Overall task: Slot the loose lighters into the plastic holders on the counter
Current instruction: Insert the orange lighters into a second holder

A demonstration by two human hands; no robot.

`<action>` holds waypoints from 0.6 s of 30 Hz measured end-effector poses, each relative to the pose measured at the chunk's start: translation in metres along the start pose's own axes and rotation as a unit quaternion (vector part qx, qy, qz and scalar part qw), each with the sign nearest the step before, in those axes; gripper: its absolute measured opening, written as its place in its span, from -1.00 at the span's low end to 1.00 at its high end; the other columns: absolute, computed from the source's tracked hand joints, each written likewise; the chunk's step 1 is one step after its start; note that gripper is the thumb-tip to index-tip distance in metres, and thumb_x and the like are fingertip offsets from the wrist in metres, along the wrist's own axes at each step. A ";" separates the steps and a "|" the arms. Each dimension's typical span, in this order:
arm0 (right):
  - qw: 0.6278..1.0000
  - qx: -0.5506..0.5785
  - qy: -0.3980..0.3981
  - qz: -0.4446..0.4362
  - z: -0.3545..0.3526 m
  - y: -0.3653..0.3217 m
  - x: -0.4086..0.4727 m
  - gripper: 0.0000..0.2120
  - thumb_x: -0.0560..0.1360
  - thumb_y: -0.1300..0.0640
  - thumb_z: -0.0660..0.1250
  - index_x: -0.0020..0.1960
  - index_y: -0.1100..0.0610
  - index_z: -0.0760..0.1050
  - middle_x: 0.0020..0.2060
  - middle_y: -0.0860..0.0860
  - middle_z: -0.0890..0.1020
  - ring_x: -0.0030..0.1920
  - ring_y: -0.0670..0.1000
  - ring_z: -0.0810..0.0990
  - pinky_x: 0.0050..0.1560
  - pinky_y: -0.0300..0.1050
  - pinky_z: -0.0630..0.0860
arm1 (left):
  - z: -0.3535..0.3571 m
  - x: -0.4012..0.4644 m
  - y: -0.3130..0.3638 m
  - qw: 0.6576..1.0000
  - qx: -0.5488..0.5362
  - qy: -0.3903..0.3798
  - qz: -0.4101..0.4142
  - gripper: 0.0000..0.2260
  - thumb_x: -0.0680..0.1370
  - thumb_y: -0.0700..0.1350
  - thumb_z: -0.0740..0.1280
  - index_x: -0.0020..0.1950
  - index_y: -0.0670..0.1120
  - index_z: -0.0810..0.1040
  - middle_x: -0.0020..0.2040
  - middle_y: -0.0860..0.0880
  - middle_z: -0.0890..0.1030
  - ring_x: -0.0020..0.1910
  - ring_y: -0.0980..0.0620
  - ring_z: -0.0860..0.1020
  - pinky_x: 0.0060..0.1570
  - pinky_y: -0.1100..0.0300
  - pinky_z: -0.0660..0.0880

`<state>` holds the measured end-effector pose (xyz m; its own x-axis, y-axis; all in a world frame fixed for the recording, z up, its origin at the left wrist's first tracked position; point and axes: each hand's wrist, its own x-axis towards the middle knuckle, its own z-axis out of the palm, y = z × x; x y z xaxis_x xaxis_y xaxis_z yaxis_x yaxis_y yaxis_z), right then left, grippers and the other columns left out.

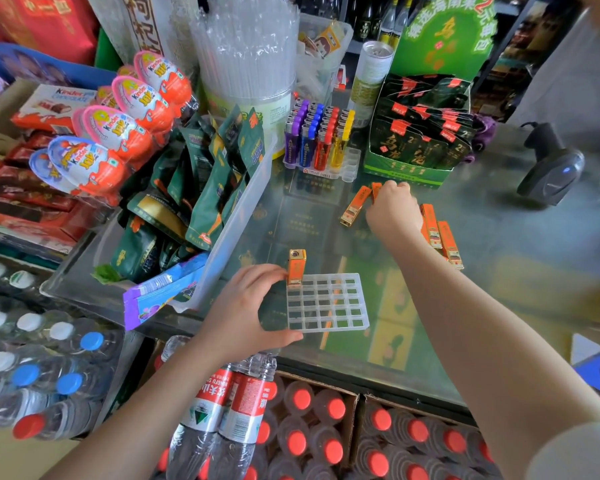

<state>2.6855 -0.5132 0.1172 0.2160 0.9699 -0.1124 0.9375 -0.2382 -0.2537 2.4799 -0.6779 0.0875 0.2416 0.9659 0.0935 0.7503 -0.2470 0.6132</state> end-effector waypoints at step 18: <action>0.753 0.612 -0.165 -0.176 -0.007 0.032 -0.129 -0.89 0.47 0.28 0.25 -0.04 0.13 0.44 -0.21 -0.03 0.66 -0.32 -0.07 0.57 -0.38 -0.33 0.41 | 0.002 -0.002 -0.001 1.000 0.019 0.006 0.005 -0.22 0.22 0.35 0.27 0.30 -0.10 0.41 0.27 0.03 0.43 0.22 0.19 0.25 0.24 0.18 0.24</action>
<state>2.6897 -0.6458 0.1301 -0.2562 0.9665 -0.0135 -0.0761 -0.0341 -0.9965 2.4805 -0.6800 0.0850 0.2409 0.9644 0.1095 0.7712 -0.2587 0.5817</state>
